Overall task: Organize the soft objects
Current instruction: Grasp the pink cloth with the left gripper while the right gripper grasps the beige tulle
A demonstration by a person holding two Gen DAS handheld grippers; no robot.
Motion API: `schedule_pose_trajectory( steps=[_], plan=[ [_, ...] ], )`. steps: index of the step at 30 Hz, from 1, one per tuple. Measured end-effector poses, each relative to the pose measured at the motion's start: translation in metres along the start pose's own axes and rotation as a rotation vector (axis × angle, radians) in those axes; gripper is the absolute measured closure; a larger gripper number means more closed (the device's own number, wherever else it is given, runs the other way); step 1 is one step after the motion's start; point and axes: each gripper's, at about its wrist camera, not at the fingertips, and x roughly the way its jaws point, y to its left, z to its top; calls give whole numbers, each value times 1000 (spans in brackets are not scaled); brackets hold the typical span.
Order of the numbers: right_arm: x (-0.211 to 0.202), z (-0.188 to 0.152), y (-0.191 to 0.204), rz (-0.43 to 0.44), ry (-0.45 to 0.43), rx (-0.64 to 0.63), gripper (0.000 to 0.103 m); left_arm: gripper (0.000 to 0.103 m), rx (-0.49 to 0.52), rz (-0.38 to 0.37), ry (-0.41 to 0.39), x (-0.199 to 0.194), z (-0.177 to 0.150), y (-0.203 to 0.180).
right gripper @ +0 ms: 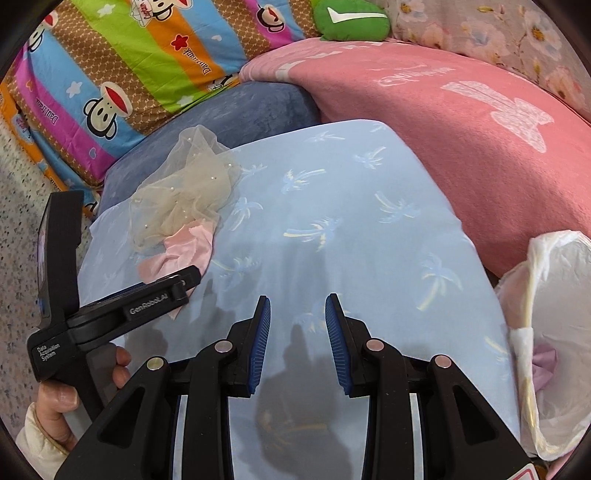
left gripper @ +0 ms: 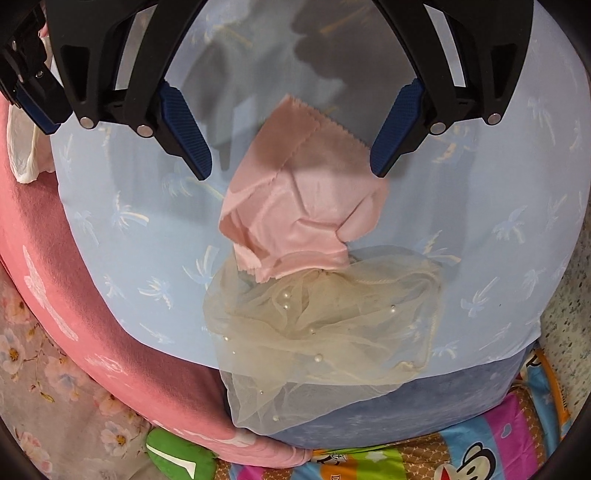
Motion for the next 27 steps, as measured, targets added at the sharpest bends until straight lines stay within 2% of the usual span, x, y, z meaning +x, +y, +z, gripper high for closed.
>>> schedule_pose_trajectory(
  steps=[3, 6, 9, 11, 12, 13, 16, 20, 27],
  plan=[
    [8, 4, 4, 3, 6, -1, 72, 28, 3, -10, 11, 7, 3, -3],
    [15, 7, 8, 5, 12, -4, 72, 38, 21, 1, -13, 7, 5, -5],
    [21, 9, 11, 6, 18, -5, 72, 51, 36, 21, -30, 8, 6, -7],
    [24, 9, 13, 5, 21, -5, 72, 78, 44, 18, -33, 8, 8, -6],
    [25, 9, 14, 6, 22, -5, 72, 86, 46, 7, -29, 8, 9, -5],
    [26, 10, 16, 7, 23, -6, 72, 99, 39, -12, -18, 8, 9, -2],
    [26, 11, 21, 8, 20, -16, 72, 101, 8, -56, -8, 3, 10, 6],
    [27, 16, 26, 17, 14, -25, 72, 102, -32, -79, -35, -19, 5, 22],
    [38, 33, 49, 58, 14, -49, 72, 102, -84, -51, -88, -46, 8, 51]
  ],
)
